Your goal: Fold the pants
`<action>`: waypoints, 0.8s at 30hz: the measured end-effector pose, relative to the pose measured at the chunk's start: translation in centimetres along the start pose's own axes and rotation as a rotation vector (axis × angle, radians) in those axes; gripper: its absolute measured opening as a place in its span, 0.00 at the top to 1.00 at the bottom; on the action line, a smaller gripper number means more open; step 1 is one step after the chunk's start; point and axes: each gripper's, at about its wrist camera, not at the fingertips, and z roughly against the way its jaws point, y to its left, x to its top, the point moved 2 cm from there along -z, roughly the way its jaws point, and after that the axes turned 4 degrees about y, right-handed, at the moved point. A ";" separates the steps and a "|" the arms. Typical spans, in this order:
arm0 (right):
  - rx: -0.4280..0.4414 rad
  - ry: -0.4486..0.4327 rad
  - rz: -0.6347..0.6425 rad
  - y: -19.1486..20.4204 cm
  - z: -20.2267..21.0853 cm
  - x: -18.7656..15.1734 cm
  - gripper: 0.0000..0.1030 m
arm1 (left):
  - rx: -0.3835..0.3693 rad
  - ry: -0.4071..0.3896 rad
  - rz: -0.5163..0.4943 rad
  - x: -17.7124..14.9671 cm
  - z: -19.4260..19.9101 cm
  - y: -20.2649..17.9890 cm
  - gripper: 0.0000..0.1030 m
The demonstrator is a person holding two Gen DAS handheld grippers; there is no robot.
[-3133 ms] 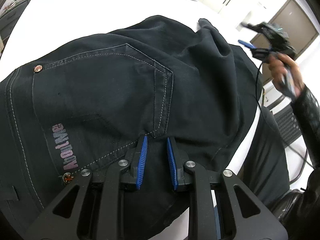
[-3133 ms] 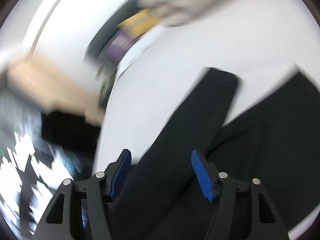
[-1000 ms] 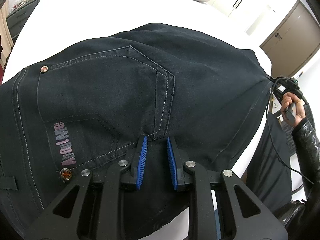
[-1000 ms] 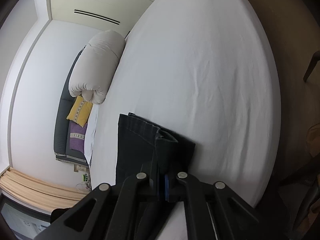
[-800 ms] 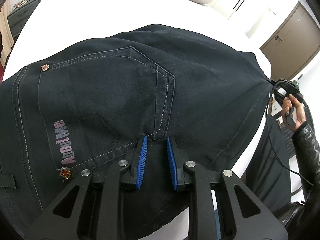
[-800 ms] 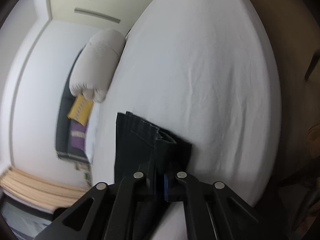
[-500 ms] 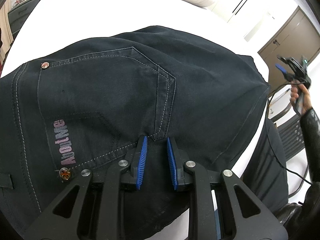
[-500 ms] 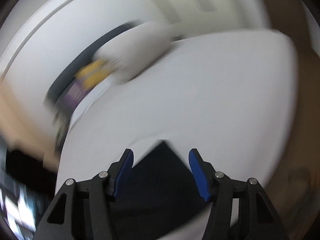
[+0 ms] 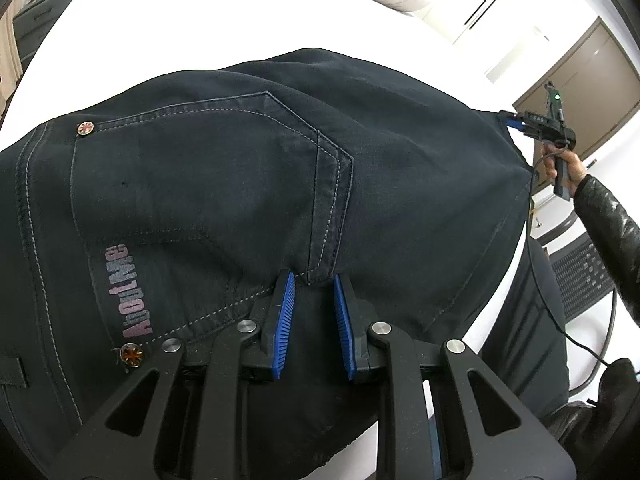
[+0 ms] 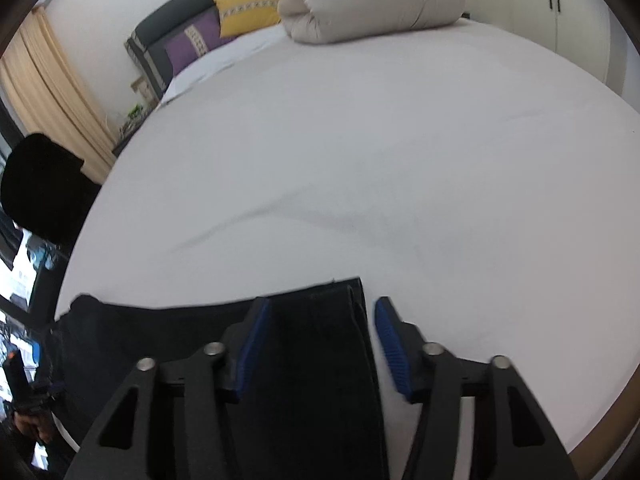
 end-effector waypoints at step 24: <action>-0.387 -0.143 -0.403 -5.9 1.8 -1.8 0.89 | 0.020 -0.063 0.014 -1.9 -0.1 -1.1 0.80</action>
